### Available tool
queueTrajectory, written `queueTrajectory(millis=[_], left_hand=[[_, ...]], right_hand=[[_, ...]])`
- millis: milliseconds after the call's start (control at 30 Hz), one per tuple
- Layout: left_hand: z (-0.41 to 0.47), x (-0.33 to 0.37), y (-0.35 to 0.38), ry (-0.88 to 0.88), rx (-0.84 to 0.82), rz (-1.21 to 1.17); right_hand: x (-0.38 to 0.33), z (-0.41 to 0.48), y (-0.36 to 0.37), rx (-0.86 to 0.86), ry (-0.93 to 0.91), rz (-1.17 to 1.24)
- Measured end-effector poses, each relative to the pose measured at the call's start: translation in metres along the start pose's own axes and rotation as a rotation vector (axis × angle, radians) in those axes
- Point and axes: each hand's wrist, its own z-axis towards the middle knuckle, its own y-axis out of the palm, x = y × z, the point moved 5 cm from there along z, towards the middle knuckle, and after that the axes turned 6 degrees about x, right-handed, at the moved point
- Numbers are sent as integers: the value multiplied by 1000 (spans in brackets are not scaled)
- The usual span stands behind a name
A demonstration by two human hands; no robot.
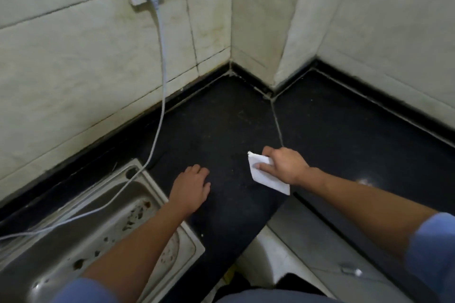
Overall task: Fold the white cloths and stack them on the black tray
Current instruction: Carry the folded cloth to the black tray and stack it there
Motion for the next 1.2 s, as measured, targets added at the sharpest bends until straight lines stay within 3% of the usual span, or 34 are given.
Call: queueTrajectory(millis=[333,767,1200], left_hand=[[20,170,-18,392,56,49],[-119,486,47,906,-40,75],[-197,780,98,1433,-107,61]], right_hand=[[114,-168,-58,266,220,-86],[230,-526,-62,375,744,-122],[322,-780,-61,490,1273,-105]])
